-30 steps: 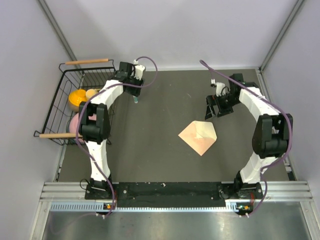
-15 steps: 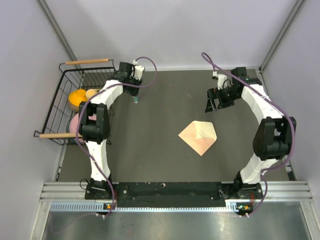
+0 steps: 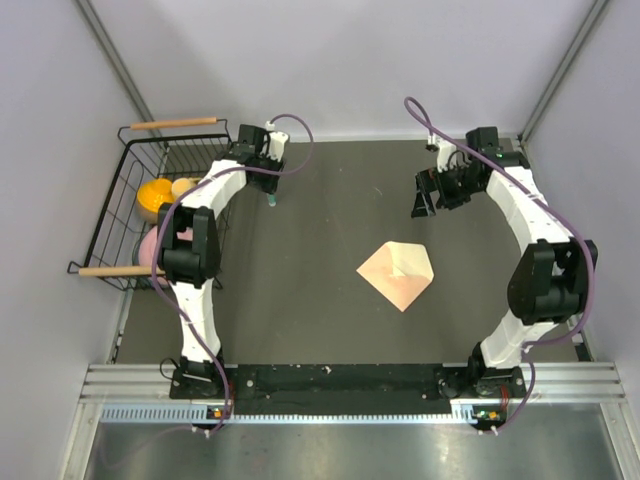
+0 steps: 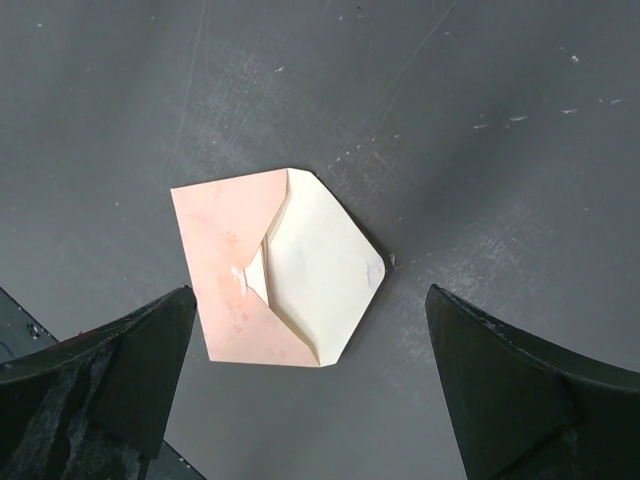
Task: Place the letter into the envelope and seal it
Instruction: Open the solid glue cap from the solid glue.
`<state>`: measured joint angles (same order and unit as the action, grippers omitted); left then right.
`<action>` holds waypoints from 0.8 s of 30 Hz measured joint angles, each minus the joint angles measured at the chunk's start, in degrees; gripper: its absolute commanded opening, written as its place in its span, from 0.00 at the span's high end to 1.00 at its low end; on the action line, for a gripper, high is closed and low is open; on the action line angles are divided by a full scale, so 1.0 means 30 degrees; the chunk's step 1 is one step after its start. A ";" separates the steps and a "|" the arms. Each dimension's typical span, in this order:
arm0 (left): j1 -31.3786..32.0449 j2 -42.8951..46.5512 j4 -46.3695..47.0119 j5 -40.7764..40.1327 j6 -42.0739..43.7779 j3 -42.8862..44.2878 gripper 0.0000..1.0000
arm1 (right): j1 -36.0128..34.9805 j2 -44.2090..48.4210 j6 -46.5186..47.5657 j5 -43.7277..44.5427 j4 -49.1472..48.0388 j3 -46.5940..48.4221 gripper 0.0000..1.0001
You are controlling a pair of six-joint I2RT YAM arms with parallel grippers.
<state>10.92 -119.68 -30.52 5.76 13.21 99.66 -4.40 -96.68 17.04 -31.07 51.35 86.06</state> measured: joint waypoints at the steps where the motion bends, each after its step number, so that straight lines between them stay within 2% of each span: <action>1: 0.0000 0.0000 -0.0022 0.0015 -0.0015 -0.0007 0.67 | 0.0000 0.0000 0.0044 -0.0029 0.0000 0.0000 0.01; 5: 0.0000 0.0000 -0.0058 0.0124 -0.0036 -0.0007 0.83 | -0.0029 0.0124 0.0466 -0.0087 -0.0051 0.0109 0.01; 7: 0.0000 0.0000 -0.0073 0.0146 -0.0066 -0.0007 0.94 | -0.0095 0.0350 0.0678 -0.0073 -0.0109 0.0109 0.01; 9: 0.0000 0.0000 -0.0102 0.0270 -0.0036 -0.0007 0.99 | -0.0168 0.0758 0.0984 -0.0051 -0.0379 0.0109 0.01; 13: 0.0000 0.0226 -0.0444 0.1392 -0.0015 -0.0073 1.00 | -0.0240 0.2266 0.1275 -0.0095 -0.1195 0.0124 0.01; 17: -0.0015 0.1923 -0.1144 0.4109 -0.0168 -0.0933 1.00 | -0.0240 0.4816 0.1239 -0.0852 -0.2455 0.0131 0.01; 21: 0.0007 0.5617 -0.1392 0.8058 -0.1144 -0.2455 1.00 | -0.0670 0.6681 0.1479 -0.1887 -0.2732 0.0743 0.01; 24: 0.0146 0.8306 -0.1137 1.0637 -0.2310 -0.3504 1.00 | -0.2856 0.6717 0.2149 -0.1362 -0.2025 0.1887 0.01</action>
<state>11.35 -94.76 -33.93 37.67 6.28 89.14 -12.97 -76.53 23.49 -35.16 45.28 91.72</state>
